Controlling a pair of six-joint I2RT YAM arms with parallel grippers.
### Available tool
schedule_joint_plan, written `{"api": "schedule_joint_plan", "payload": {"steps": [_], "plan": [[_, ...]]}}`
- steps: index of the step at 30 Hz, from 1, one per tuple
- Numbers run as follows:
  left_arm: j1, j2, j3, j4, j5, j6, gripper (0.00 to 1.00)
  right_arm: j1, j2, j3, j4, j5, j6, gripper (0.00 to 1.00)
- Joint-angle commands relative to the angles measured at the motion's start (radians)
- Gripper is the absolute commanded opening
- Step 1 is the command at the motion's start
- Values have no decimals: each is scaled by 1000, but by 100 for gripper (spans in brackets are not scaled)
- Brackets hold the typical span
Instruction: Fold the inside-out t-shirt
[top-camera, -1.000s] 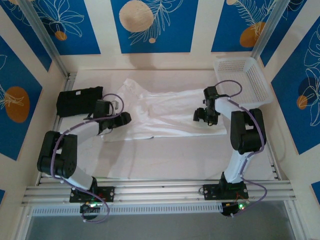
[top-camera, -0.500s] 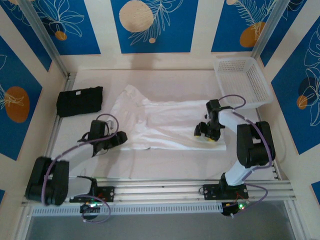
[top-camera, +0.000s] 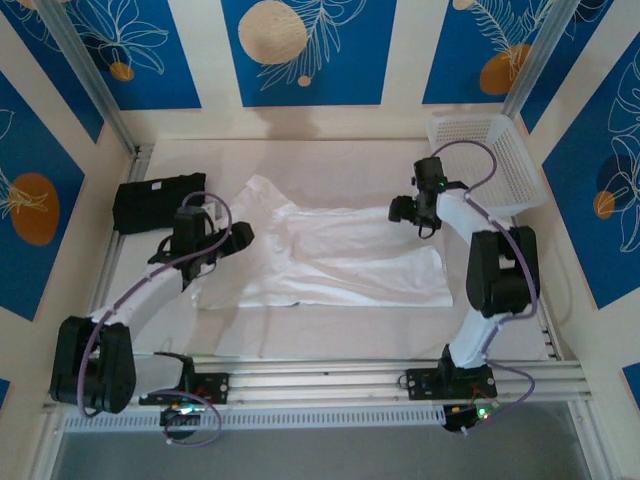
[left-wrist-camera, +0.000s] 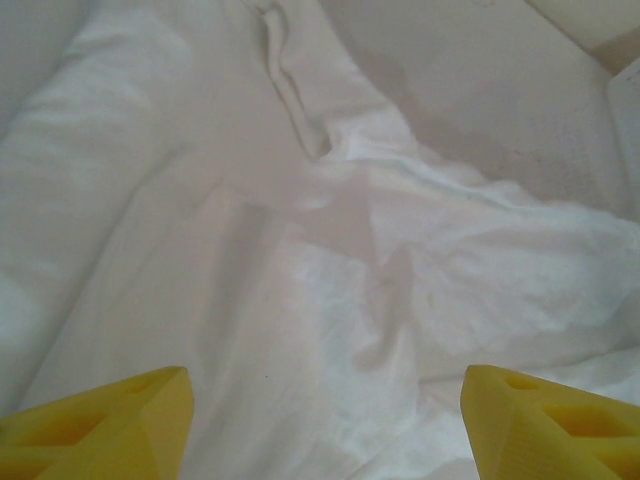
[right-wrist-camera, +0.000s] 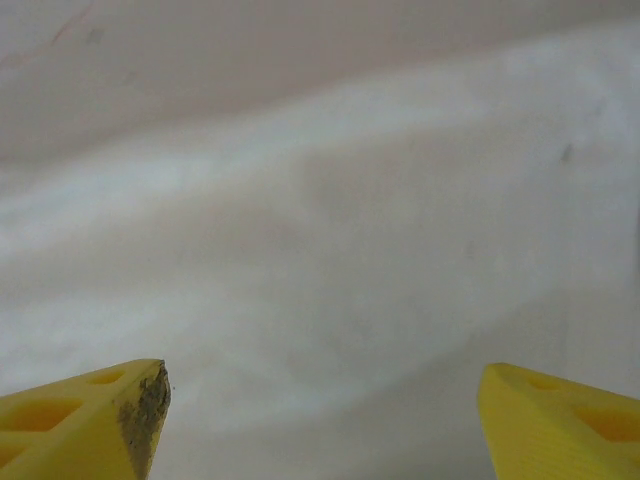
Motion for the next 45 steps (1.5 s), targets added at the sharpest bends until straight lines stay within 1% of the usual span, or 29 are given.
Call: {"api": "schedule_joint_plan", "payload": {"steps": [1,6,10,12,16,18,24,28,30,33,36,38,41,45], "plan": [[-4,32,23,47,42,-15,71,-34,96,81,13,73,-76,81],[-3,59,26,39,37,8,71,-91,168,163,-3,116,-112,81],[-4,87,34,41,18,25,71,-114,196,188,-8,90,-105,80],[-3,109,44,50,18,27,71,-105,222,209,-18,92,-104,79],[-3,155,77,61,29,27,71,-78,278,267,-50,162,-119,78],[-4,171,88,65,31,32,71,-70,281,270,-35,171,-137,77],[-3,241,161,56,-26,63,71,-49,309,312,-45,129,-164,75],[-1,370,303,-15,-124,133,71,-22,284,289,-22,159,-176,75],[6,450,388,-52,-154,160,71,-20,274,284,-19,159,-175,75],[15,576,530,-103,-156,186,71,-16,271,286,-23,158,-177,76],[16,696,678,-152,-128,210,67,-10,274,281,-19,158,-179,76],[18,777,787,-210,-140,232,65,-7,278,281,-19,154,-180,77],[33,880,931,-290,-161,251,63,0,279,279,-20,153,-182,77],[55,988,1083,-370,-143,263,63,5,273,279,-24,154,-189,77]]}}
